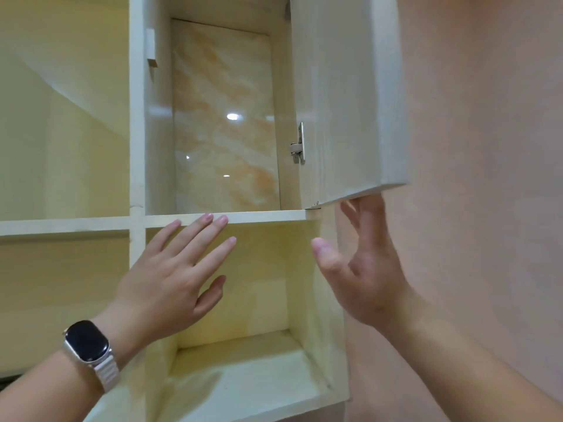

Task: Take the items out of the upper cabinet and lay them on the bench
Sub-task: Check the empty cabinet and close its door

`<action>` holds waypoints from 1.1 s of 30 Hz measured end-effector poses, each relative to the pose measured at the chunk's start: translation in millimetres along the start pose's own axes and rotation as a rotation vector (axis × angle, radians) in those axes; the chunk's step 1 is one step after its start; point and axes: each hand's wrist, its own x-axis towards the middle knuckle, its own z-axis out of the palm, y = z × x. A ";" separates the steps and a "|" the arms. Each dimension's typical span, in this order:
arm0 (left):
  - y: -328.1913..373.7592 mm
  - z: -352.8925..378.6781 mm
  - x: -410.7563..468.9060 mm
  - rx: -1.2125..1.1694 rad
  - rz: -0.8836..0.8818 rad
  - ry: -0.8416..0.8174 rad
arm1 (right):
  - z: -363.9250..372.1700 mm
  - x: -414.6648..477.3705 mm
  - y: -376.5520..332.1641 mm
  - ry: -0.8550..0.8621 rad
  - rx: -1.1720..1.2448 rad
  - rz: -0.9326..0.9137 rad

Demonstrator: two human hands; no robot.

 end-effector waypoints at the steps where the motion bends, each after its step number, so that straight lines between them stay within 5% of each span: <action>1: 0.1 0.1 -0.3 -0.008 -0.008 0.008 | 6.1 2.0 2.0 -0.031 -0.067 -0.011; 14: 2.6 0.0 0.6 -0.035 -0.045 0.062 | 41.4 30.3 33.0 -0.179 -0.392 -0.323; 33: 0.9 3.4 -1.9 -0.021 -0.046 0.101 | 99.8 38.7 52.2 -0.268 -0.942 -0.246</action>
